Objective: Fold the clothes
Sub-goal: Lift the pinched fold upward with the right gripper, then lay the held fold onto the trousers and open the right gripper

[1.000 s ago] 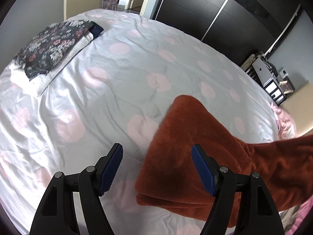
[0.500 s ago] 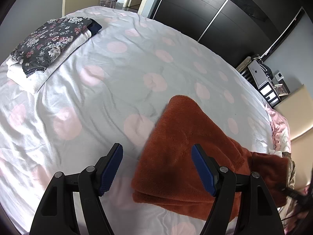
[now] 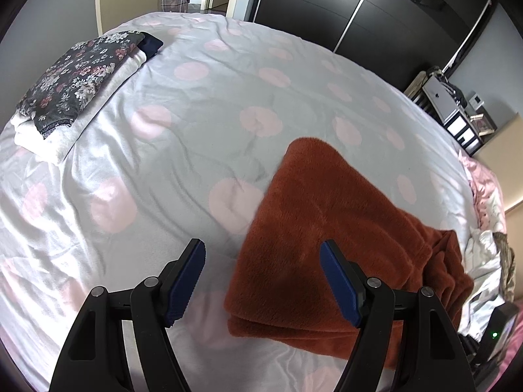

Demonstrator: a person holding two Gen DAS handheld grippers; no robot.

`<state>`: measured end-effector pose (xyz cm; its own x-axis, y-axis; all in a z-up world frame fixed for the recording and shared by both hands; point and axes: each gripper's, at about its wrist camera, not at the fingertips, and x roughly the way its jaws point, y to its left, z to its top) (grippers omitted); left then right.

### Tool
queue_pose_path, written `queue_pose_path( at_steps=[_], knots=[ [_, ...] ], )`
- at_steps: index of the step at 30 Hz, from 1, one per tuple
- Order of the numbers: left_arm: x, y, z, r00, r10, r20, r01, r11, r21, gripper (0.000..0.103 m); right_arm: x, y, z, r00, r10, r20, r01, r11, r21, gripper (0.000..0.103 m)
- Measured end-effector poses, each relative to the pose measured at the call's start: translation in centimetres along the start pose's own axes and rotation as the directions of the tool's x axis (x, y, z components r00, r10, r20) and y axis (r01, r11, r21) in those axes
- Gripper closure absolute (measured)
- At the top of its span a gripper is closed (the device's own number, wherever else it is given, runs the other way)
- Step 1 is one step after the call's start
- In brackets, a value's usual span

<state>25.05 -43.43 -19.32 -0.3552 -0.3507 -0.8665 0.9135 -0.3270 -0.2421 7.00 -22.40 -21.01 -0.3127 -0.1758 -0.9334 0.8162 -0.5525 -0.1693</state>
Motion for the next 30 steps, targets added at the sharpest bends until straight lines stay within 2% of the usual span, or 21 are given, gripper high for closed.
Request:
queue_pose_path(
  at_steps=[1, 4, 7, 10, 16, 20, 24, 30],
  knots=[
    [0.1, 0.0, 0.0, 1.0, 0.004, -0.002, -0.004, 1.0, 0.0, 0.028, -0.1, -0.1, 0.1, 1.0, 0.007, -0.002, -0.007, 1.0, -0.003, 0.065],
    [0.2, 0.2, 0.1, 1.0, 0.009, -0.002, -0.009, 1.0, -0.011, 0.028, -0.5, -2.1, 0.4, 0.995, 0.093, -0.021, -0.092, 0.995, 0.034, 0.065],
    [0.4, -0.1, 0.1, 1.0, 0.013, -0.005, -0.013, 1.0, -0.001, 0.028, -1.0, -4.7, 0.8, 0.977, 0.209, -0.031, -0.206, 0.975, 0.085, 0.065],
    [0.7, -0.7, 0.1, 1.0, 0.015, -0.009, -0.015, 1.0, 0.019, 0.028, -1.0, -6.5, 1.0, 0.957, 0.284, -0.049, -0.278, 0.954, 0.108, 0.065],
    [0.7, -0.6, 0.2, 1.0, 0.001, -0.01, -0.001, 1.0, 0.019, 0.028, -0.4, -7.1, 1.6, 0.942, 0.325, -0.08, -0.32, 0.945, 0.06, 0.065],
    [0.7, -0.2, 0.4, 1.0, -0.015, -0.013, 0.015, 1.0, -0.001, 0.028, -1.2, -6.5, 1.8, 0.948, 0.312, -0.061, -0.312, 0.95, 0.015, 0.075],
    [0.5, -0.2, 0.6, 0.999, -0.033, -0.011, 0.033, 0.999, -0.007, 0.028, -3.0, -6.4, 2.7, 0.95, 0.311, -0.037, -0.311, 0.95, 0.005, 0.079],
    [0.5, -0.5, 0.8, 0.999, -0.048, -0.014, 0.048, 0.999, 0.005, 0.028, -9.3, -7.2, 6.6, 0.915, 0.402, 0.035, -0.403, 0.913, 0.058, 0.081]
  ],
)
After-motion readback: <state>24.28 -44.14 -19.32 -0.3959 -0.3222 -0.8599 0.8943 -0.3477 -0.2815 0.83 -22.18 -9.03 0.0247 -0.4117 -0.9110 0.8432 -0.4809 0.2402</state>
